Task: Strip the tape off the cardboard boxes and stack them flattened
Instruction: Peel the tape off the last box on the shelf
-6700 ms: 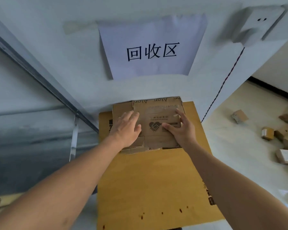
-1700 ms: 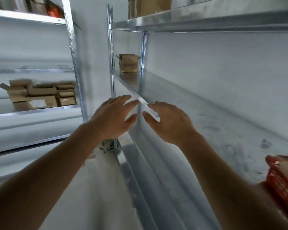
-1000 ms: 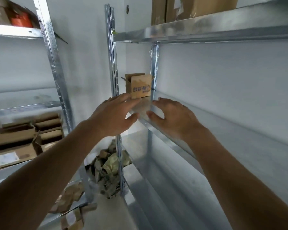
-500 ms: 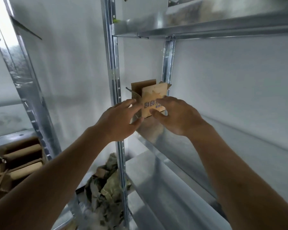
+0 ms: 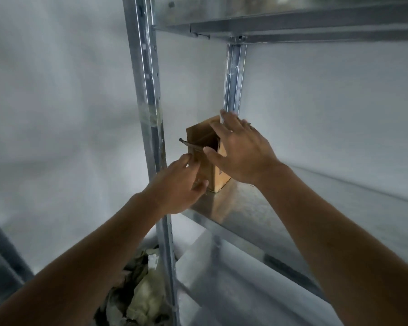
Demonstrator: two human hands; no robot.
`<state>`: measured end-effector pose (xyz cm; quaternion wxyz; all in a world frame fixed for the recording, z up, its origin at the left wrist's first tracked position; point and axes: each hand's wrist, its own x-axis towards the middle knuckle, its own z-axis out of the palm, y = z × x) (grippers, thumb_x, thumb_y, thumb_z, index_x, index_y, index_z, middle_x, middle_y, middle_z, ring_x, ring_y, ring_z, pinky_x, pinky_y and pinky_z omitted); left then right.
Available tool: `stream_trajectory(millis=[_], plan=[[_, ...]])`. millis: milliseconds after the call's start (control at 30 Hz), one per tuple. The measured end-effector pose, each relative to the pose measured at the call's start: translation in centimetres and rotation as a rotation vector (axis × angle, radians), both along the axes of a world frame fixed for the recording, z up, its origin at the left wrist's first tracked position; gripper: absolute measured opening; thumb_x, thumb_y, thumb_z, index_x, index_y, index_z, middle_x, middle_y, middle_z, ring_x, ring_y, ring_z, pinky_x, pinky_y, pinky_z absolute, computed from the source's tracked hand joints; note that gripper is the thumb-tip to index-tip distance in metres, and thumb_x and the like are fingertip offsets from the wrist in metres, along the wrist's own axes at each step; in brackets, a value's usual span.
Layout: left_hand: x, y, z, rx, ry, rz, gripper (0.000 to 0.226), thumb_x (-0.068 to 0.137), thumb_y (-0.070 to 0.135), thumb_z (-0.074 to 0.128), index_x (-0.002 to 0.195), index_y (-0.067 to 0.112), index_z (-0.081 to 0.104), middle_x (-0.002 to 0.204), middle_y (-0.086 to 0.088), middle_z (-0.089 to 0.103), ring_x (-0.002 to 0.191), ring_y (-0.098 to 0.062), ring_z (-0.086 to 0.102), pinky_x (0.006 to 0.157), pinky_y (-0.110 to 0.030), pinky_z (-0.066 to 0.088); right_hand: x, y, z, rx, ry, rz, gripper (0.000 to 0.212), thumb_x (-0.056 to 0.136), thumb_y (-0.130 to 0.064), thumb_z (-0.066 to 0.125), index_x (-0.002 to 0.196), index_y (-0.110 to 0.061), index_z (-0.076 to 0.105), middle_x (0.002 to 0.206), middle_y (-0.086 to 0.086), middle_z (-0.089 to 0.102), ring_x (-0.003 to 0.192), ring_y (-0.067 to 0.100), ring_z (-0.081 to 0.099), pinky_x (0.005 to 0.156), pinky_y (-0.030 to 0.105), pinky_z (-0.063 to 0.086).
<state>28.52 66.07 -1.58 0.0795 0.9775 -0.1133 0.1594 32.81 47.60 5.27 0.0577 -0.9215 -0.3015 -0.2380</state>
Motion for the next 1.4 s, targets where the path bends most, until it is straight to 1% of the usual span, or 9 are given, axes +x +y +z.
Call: stream_trajectory(millis=[100, 200, 300, 467, 667, 833, 933, 1133, 1400], plan=[[1.4, 0.3, -0.7, -0.031, -0.004, -0.043, 0.050, 0.104, 0.053, 0.047, 0.139, 0.017, 0.047, 0.145, -0.005, 0.051, 0.119, -0.018, 0.062, 0.094, -0.029, 0.051, 1.4, 0.9, 0.2, -0.124, 0.026, -0.072, 0.069, 0.097, -0.069, 0.040, 0.146, -0.021, 0.048, 0.152, 0.005, 0.048, 0.150, 0.029, 0.032, 0.123, 0.046, 0.028], [2.7, 0.2, -1.1, -0.101, 0.007, -0.052, 0.057, 0.103, 0.047, 0.054, 0.148, 0.016, 0.037, 0.147, -0.008, 0.049, 0.123, -0.023, 0.062, 0.100, -0.033, 0.053, 1.9, 1.3, -0.4, -0.155, 0.002, -0.195, 0.066, 0.090, -0.081, 0.040, 0.121, -0.026, 0.059, 0.123, 0.000, 0.064, 0.121, 0.028, 0.057, 0.094, 0.042, 0.048], [4.1, -0.1, -1.1, -0.115, 0.000, -0.057, 0.072, 0.101, 0.043, 0.057, 0.157, 0.012, 0.024, 0.156, -0.014, 0.038, 0.140, -0.029, 0.049, 0.112, -0.037, 0.047, 2.4, 1.4, -1.2, -0.158, 0.043, -0.275, 0.063, 0.088, -0.082, 0.043, 0.114, -0.027, 0.058, 0.112, -0.001, 0.066, 0.104, 0.027, 0.066, 0.073, 0.037, 0.042], [5.7, -0.5, -1.7, -0.268, 0.149, -0.022, 0.097, 0.101, 0.036, 0.063, 0.163, 0.004, -0.006, 0.163, -0.020, 0.030, 0.140, -0.034, 0.048, 0.110, -0.039, 0.047, 3.3, 1.1, -3.2, -0.133, 0.087, -0.393, 0.073, 0.094, -0.080, 0.034, 0.147, -0.031, 0.042, 0.122, 0.008, 0.058, 0.113, 0.031, 0.058, 0.082, 0.041, 0.044], [7.1, -2.1, -1.6, -0.599, 0.009, -0.165, 0.056, 0.088, 0.032, 0.051, 0.141, 0.015, 0.049, 0.130, -0.008, 0.057, 0.119, -0.022, 0.055, 0.094, -0.032, 0.049, 2.6, -0.8, -5.6, 0.104, 0.213, -0.372, 0.077, 0.104, -0.062, 0.032, 0.155, -0.049, -0.024, 0.129, 0.012, 0.041, 0.119, 0.038, 0.049, 0.095, 0.049, 0.047], [7.9, -6.3, -1.2, -1.009, 0.081, -0.188, 0.039, 0.108, 0.023, 0.049, 0.144, 0.037, 0.045, 0.145, -0.006, 0.050, 0.128, -0.019, 0.054, 0.098, -0.035, 0.053, 0.7, -5.5, -6.5, 0.321, 0.227, -0.285, 0.087, 0.108, -0.027, 0.044, 0.150, -0.061, -0.024, 0.135, 0.011, 0.031, 0.123, 0.050, 0.045, 0.110, 0.062, 0.039], [8.0, -9.5, -0.2, -1.210, 0.187, -0.003, 0.041, 0.107, 0.046, 0.049, 0.140, 0.023, 0.049, 0.138, -0.007, 0.060, 0.121, -0.025, 0.061, 0.106, -0.050, 0.051, -0.8, -8.7, -6.7, 0.491, 0.166, -0.240, 0.084, 0.109, -0.022, 0.041, 0.148, -0.067, -0.020, 0.145, 0.013, 0.029, 0.120, 0.049, 0.051, 0.110, 0.059, 0.042], [5.4, -17.8, 2.9, -1.665, 0.687, -0.074, 0.061, 0.086, 0.082, 0.053, 0.116, 0.032, 0.066, 0.110, -0.002, 0.074, 0.098, -0.031, 0.074, 0.076, -0.063, 0.061, -5.2, -15.6, -6.3, 0.621, 0.044, -0.184, 0.069, 0.111, -0.035, 0.034, 0.156, -0.055, -0.014, 0.151, 0.016, 0.026, 0.133, 0.043, 0.045, 0.112, 0.052, 0.042], [0.1, -30.2, 4.7, -1.556, 0.661, -0.129, 0.033, 0.088, 0.060, 0.058, 0.101, 0.032, 0.072, 0.101, -0.009, 0.076, 0.095, -0.030, 0.072, 0.061, -0.046, 0.062, -13.1, -28.1, -6.4, 0.663, 0.141, -0.200, 0.107, 0.089, -0.061, 0.069, 0.155, -0.056, -0.015, 0.157, -0.004, 0.016, 0.145, 0.025, 0.034, 0.115, 0.054, 0.042]])
